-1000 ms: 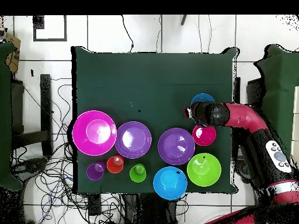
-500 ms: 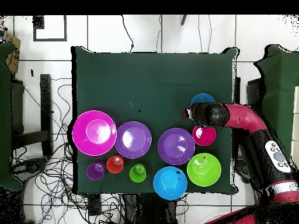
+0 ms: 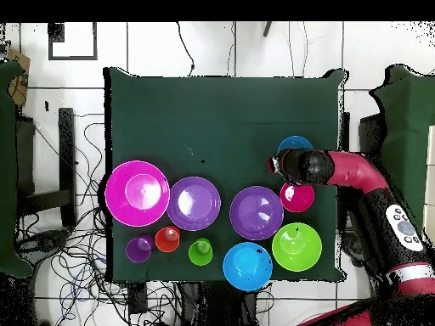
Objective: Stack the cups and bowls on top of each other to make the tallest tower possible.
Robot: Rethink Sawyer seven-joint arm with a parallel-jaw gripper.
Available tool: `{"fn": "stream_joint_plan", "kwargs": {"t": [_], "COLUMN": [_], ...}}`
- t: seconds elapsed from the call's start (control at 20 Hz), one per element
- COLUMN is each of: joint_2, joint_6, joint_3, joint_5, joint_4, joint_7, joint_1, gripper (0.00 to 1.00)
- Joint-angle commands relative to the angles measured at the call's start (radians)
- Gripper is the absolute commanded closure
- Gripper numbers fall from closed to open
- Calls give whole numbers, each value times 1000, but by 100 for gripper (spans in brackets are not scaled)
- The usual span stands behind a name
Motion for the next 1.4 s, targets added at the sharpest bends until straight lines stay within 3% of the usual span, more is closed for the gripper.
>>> {"fn": "stream_joint_plan", "kwargs": {"t": [0.05, 0.5, 1.1, 1.4], "joint_2": [170, 148, 69, 73], "joint_6": [-25, -101, -124, -160], "joint_3": [-63, -86, -139, -166], "joint_5": [-76, -70, -60, -47], "joint_4": [-20, 30, 106, 129], "joint_7": [-202, -71, 85, 119], "joint_1": [13, 32, 97, 126], "gripper": [0, 0, 0, 0]}}
